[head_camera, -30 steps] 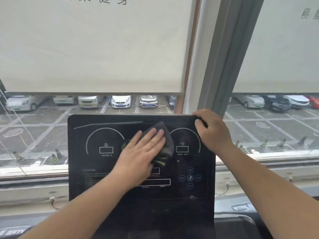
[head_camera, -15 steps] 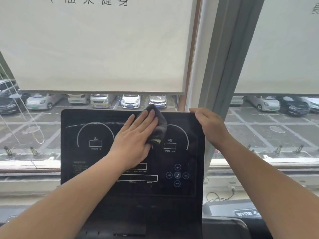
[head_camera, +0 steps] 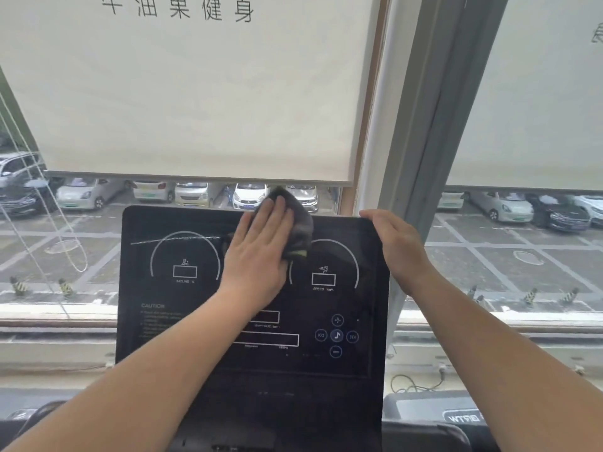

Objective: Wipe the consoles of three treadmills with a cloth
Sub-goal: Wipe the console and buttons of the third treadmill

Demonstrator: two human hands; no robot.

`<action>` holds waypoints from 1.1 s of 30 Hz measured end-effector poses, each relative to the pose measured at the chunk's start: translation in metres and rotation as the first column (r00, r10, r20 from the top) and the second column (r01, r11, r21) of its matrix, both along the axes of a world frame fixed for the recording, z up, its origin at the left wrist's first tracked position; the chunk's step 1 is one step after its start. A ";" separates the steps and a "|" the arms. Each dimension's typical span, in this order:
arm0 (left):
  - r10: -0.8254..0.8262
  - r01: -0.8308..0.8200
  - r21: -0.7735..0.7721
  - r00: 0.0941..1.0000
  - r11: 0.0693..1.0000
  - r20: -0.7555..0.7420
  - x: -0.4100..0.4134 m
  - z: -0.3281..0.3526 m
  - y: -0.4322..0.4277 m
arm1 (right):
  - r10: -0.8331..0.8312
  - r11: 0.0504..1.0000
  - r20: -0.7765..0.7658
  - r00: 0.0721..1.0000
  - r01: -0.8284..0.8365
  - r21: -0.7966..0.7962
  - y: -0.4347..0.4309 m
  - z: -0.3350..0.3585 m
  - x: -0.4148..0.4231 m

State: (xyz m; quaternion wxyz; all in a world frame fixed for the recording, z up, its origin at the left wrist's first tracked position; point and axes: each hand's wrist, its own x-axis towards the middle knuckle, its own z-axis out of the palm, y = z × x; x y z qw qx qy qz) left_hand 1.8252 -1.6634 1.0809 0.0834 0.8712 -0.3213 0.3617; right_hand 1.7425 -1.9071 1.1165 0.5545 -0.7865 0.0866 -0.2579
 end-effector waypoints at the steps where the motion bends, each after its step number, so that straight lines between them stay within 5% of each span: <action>1: 0.056 -0.058 -0.085 0.998 0.995 -0.022 -0.005 -0.002 -0.008 | -0.007 1.000 -0.002 1.000 0.007 -0.012 0.000 -0.001 0.001; 3: 0.043 -0.043 -0.098 0.999 0.994 -0.002 -0.021 -0.025 -0.026 | -0.031 0.999 0.005 1.000 0.031 -0.042 0.001 -0.003 0.002; 7: -0.295 0.269 0.239 0.952 0.933 0.079 -0.035 -0.054 -0.024 | -0.050 0.996 0.021 0.999 0.051 -0.070 0.000 -0.004 0.004; 9: -0.334 0.285 0.305 0.935 0.909 0.121 -0.019 -0.032 -0.021 | -0.058 0.994 0.033 0.998 0.061 -0.086 -0.001 -0.005 0.004; 13: -0.059 0.064 -0.048 0.993 0.997 0.107 -0.001 0.004 -0.043 | -0.063 0.990 0.035 0.997 0.067 -0.120 0.000 -0.006 0.005; 15: -0.022 0.033 -0.105 0.994 0.994 0.104 -0.010 -0.007 -0.058 | -0.060 0.989 0.037 0.998 0.065 -0.129 0.000 -0.006 0.005; 18: -0.226 0.216 0.078 0.963 0.973 0.149 -0.031 -0.047 -0.065 | -0.040 0.984 0.055 0.998 0.048 -0.169 -0.002 -0.005 0.005; 22: -0.473 0.400 0.398 0.875 0.826 0.103 -0.018 -0.034 -0.052 | -0.039 0.984 0.068 0.997 0.051 -0.173 -0.003 -0.006 0.005; 24: -0.408 0.337 0.328 0.895 0.883 0.179 0.001 -0.006 -0.053 | -0.040 0.991 0.071 0.997 0.048 -0.124 -0.001 -0.006 0.006; 26: -0.244 0.231 0.091 0.953 0.969 0.178 0.004 0.007 -0.060 | -0.041 0.991 0.055 0.998 0.047 -0.124 0.002 -0.006 0.005; 29: -0.190 0.199 -0.055 0.971 0.978 0.147 -0.018 -0.020 -0.081 | -0.038 0.995 0.069 0.997 0.044 -0.090 0.003 -0.004 0.002; 33: -0.496 0.450 0.293 0.862 0.843 0.102 -0.041 -0.062 -0.076 | -0.004 1.000 -0.005 1.000 0.004 0.018 0.002 0.004 -0.001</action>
